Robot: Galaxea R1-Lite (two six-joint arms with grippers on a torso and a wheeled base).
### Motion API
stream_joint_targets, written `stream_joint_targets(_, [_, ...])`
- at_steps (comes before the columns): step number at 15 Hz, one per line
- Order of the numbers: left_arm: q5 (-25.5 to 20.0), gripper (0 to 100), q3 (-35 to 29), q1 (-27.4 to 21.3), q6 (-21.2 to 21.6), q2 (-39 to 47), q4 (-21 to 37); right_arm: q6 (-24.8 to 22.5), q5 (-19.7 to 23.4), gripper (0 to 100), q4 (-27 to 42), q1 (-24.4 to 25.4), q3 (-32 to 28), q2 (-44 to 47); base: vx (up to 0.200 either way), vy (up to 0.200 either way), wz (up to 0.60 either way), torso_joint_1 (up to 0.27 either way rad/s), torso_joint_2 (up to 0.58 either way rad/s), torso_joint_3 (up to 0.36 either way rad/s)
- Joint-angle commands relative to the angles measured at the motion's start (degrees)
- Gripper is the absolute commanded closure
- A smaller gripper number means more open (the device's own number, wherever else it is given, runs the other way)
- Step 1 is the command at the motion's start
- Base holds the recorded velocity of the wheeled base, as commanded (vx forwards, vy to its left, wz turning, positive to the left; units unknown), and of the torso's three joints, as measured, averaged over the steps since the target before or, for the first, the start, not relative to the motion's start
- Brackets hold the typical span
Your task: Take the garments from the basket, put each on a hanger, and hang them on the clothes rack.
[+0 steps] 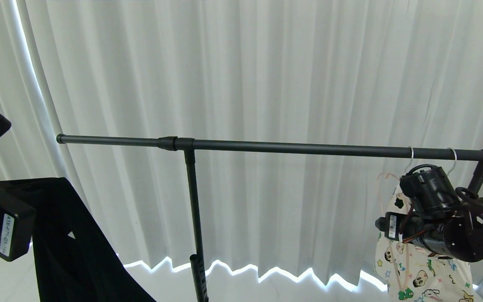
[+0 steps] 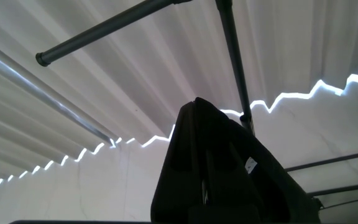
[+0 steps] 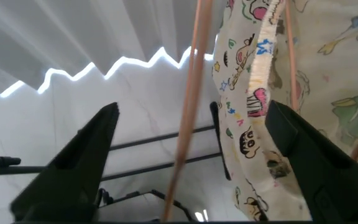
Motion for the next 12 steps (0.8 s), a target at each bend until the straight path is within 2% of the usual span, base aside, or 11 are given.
stream_joint_targets(1, [0.0, 100, 0.0, 0.1, 0.0, 0.0, 0.0, -0.2, 0.2, 100, -0.6, -0.7, 0.1, 0.4, 0.000, 0.000, 0.00, 0.000, 0.00, 0.000])
stream_joint_targets(5, [0.0, 100, 0.0, 0.1, 0.0, 0.0, 0.0, -1.0, 1.1, 100, -0.9, -2.4, 0.4, 1.1, 0.000, 0.000, 0.00, 0.000, 0.00, 0.000])
stream_joint_targets(12, [0.0, 100, 0.0, 0.1, 0.0, 0.0, 0.0, -2.3, 1.0, 100, -3.0, -1.1, 1.3, -2.4, 0.000, 0.000, 0.00, 0.000, 0.00, 0.000])
